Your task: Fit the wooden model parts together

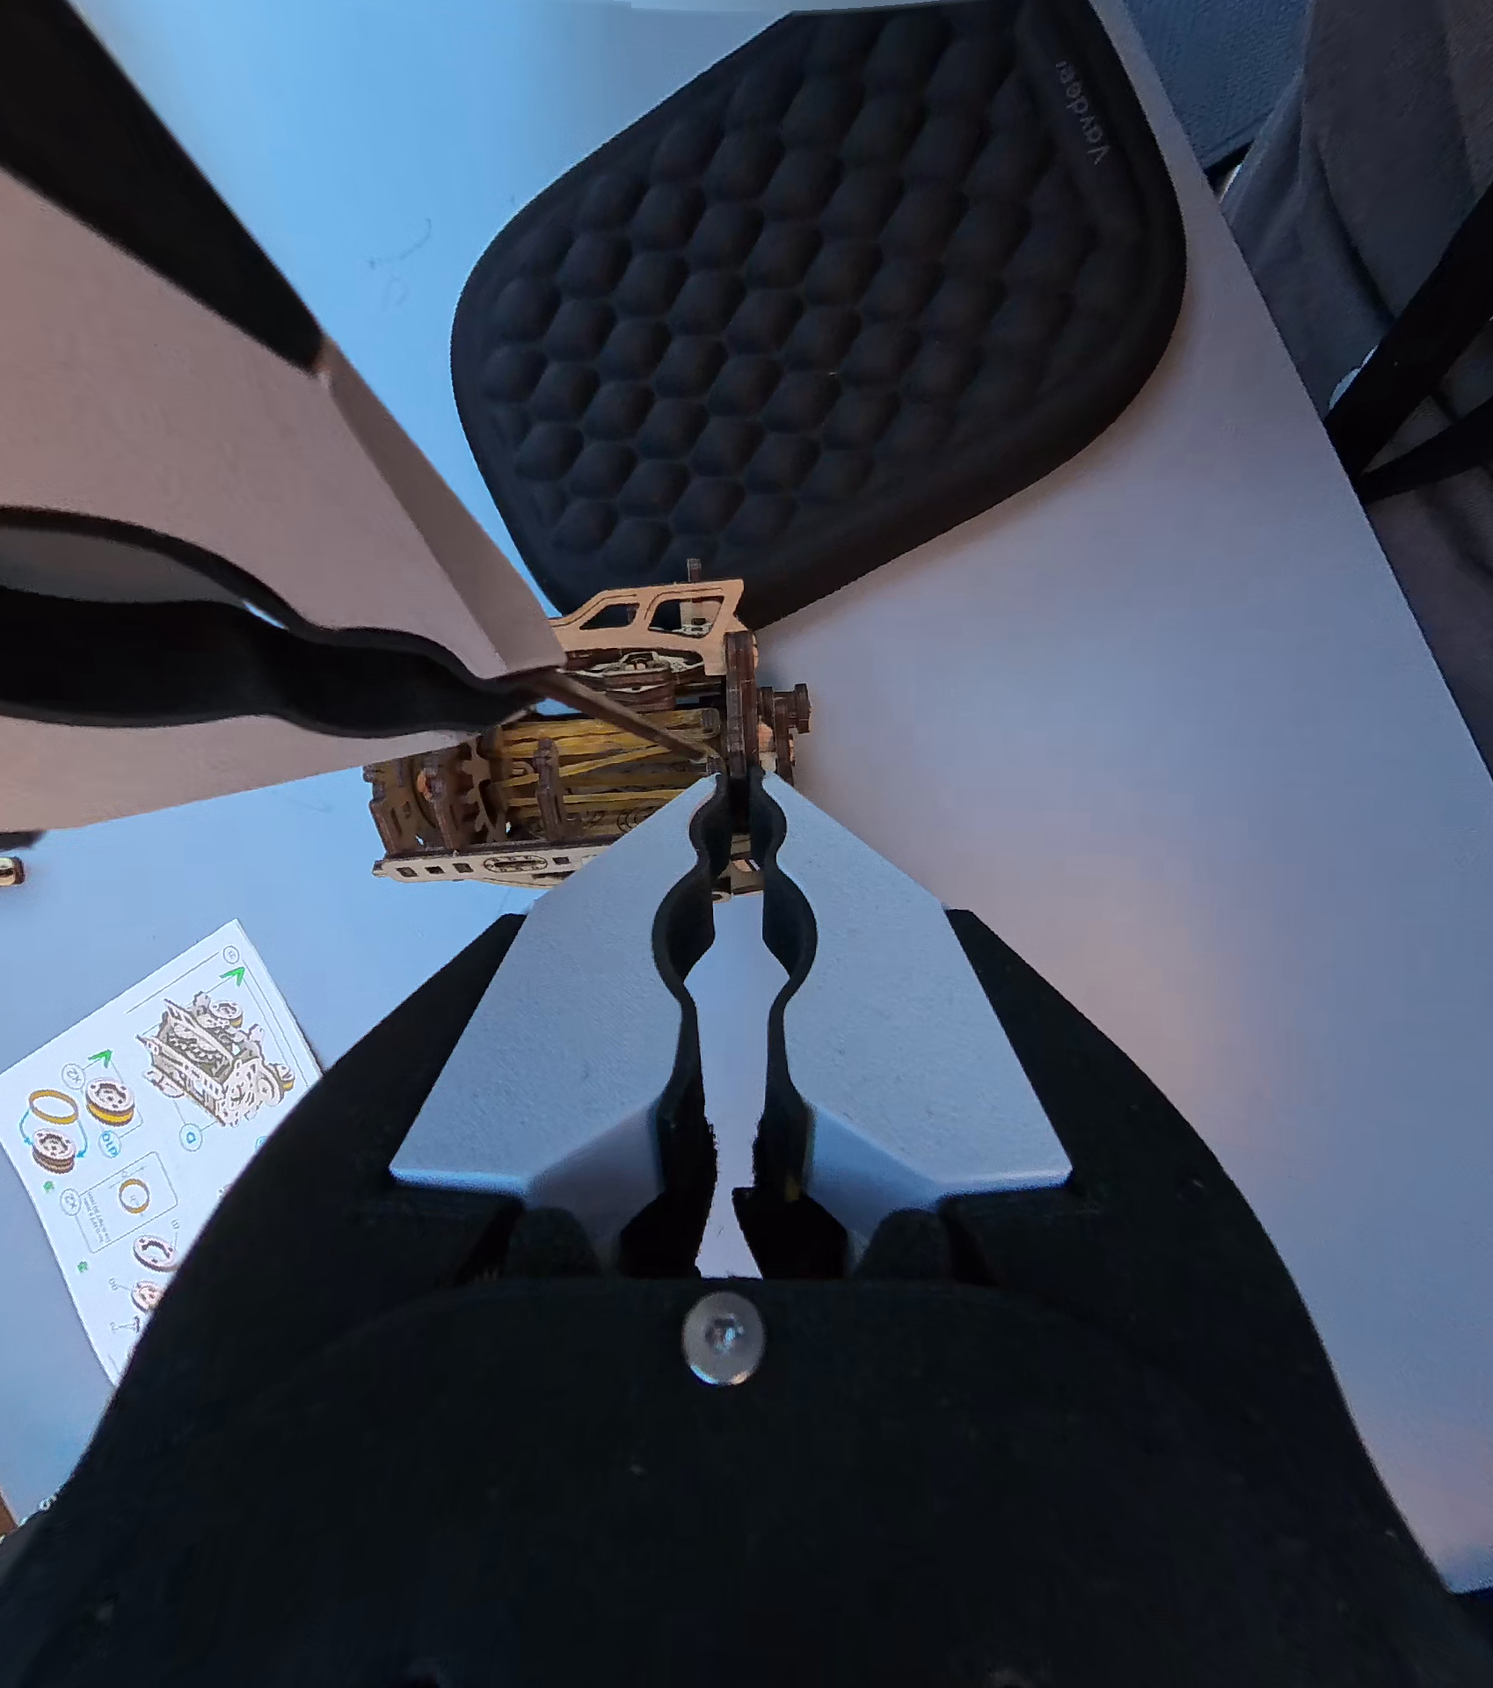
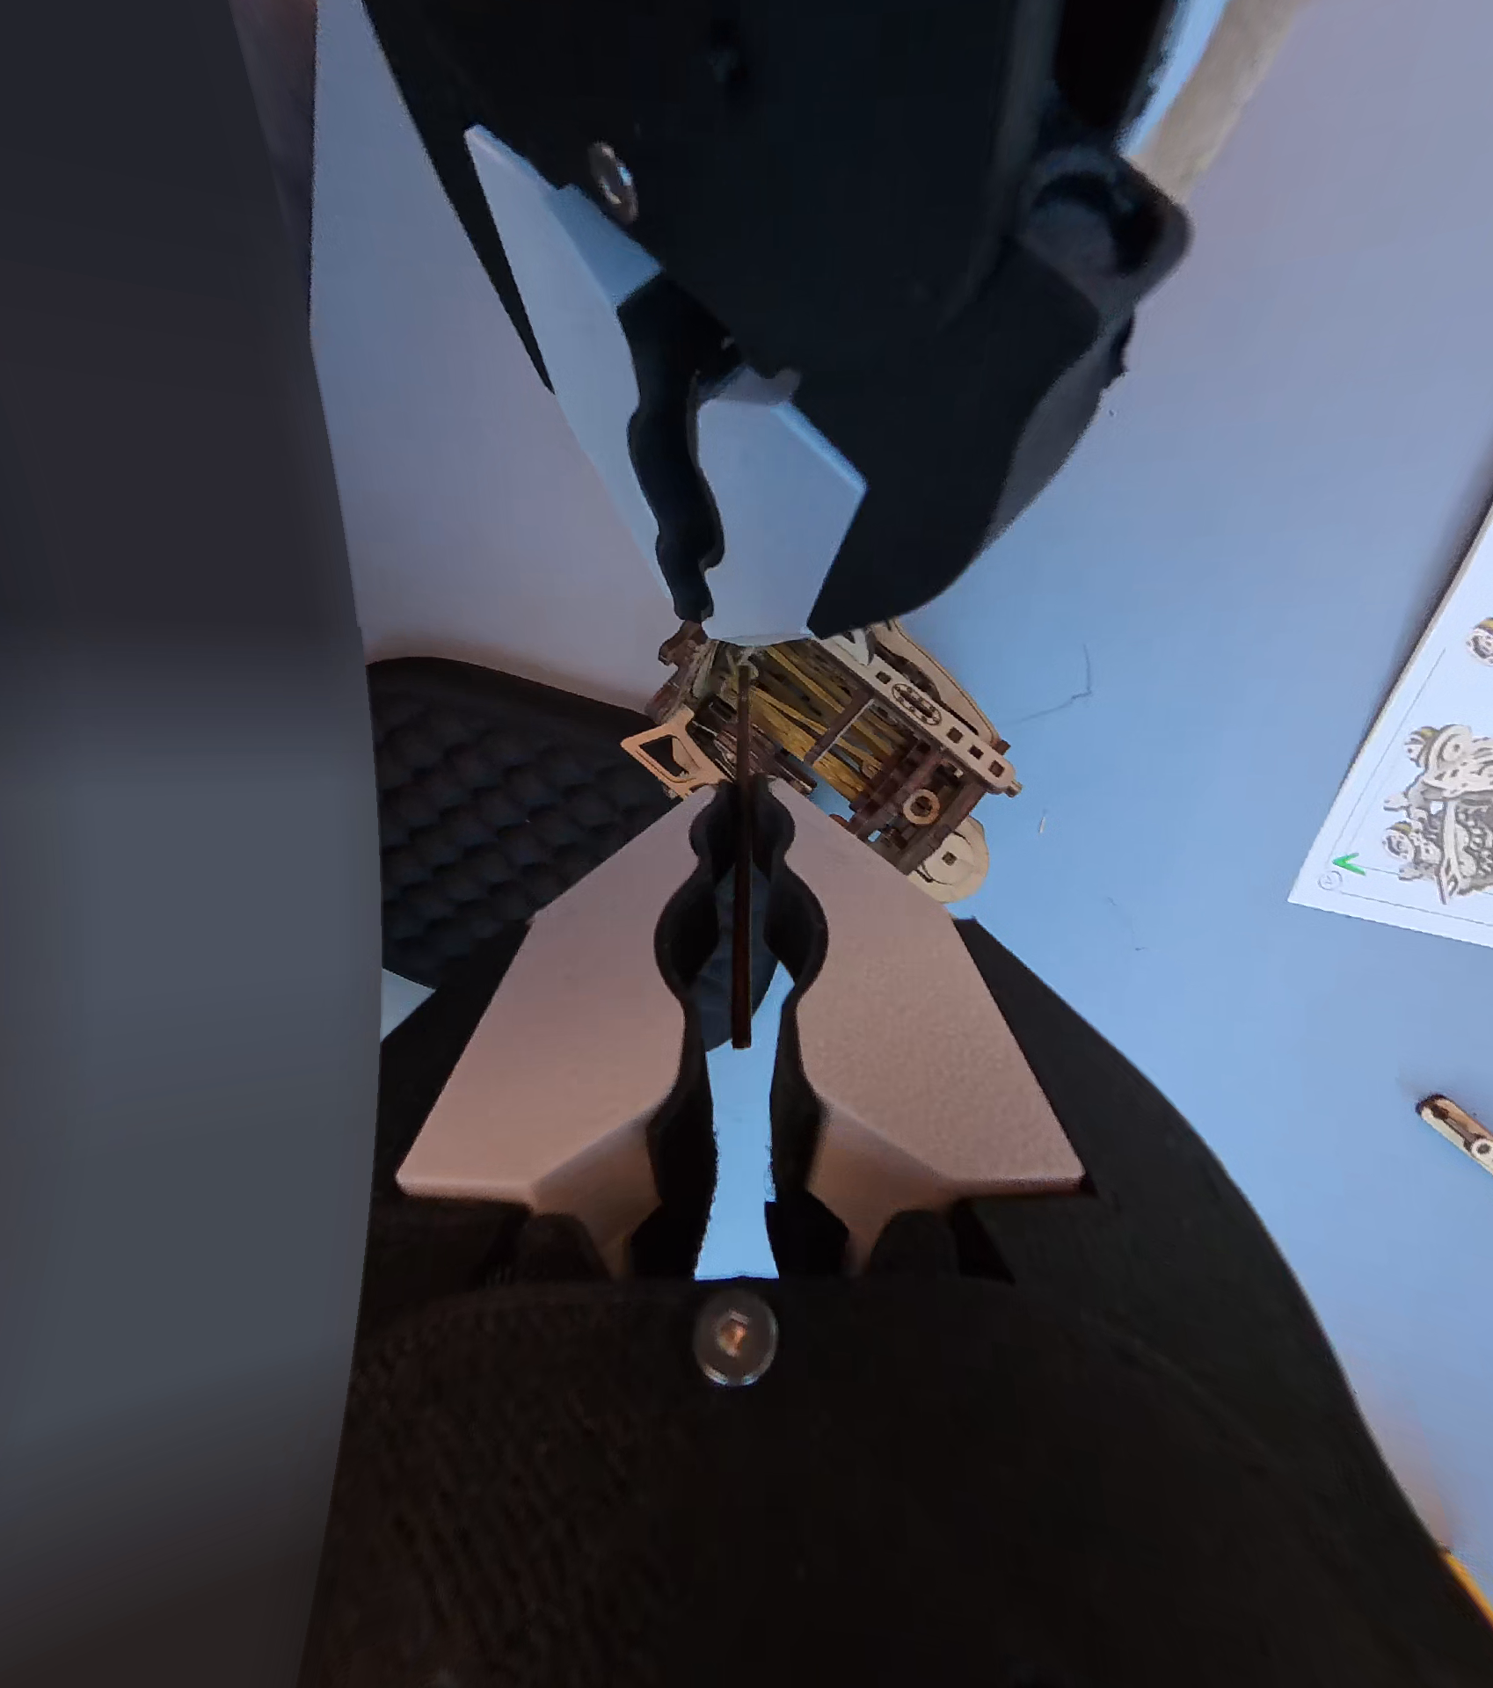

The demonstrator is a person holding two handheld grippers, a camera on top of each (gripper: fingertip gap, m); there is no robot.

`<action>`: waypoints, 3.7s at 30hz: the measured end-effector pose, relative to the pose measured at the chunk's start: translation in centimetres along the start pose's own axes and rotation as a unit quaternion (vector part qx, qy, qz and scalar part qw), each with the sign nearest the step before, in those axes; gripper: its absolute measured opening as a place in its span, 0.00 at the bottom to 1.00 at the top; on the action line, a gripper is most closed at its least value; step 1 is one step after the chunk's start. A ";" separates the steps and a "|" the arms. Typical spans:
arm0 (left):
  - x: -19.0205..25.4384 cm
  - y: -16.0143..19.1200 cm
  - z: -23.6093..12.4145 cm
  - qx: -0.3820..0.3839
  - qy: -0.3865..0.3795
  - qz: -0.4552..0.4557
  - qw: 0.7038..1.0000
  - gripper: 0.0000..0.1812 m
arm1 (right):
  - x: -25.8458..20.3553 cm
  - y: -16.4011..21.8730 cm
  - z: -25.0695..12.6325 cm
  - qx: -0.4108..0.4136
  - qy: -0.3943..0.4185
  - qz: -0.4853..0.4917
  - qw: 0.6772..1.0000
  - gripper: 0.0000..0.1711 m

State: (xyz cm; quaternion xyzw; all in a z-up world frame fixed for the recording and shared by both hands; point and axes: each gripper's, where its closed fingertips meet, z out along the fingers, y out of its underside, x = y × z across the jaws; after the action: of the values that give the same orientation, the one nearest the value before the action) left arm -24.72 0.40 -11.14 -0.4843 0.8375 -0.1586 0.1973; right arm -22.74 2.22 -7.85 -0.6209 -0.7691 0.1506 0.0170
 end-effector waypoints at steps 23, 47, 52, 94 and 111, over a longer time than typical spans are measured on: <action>0.1 -0.1 -0.1 0.011 0.000 -0.004 1.000 0.00 | 0.8 -0.1 0.5 0.033 0.038 -0.043 0.998 0.00; 0.0 -0.1 -0.2 0.017 -0.012 0.009 1.000 0.00 | 0.5 0.8 -0.1 0.204 -0.016 0.042 0.978 0.01; 0.1 -0.1 -0.2 0.018 -0.011 0.008 1.000 0.00 | 0.1 0.6 0.3 0.211 -0.037 0.038 0.976 0.01; 0.0 -0.2 -0.2 0.022 -0.007 0.004 1.000 0.01 | 0.2 1.2 1.3 0.178 -0.007 0.010 0.984 0.00; -0.2 -0.2 -0.2 0.038 -0.019 -0.009 0.999 0.02 | 0.4 1.4 1.7 0.118 0.001 0.012 0.993 0.01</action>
State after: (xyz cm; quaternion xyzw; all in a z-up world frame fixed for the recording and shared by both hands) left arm -24.61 0.49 -10.87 -0.4873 0.8225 -0.1826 0.2297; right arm -21.92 2.51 -9.91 -0.6241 -0.7384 0.2394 0.0892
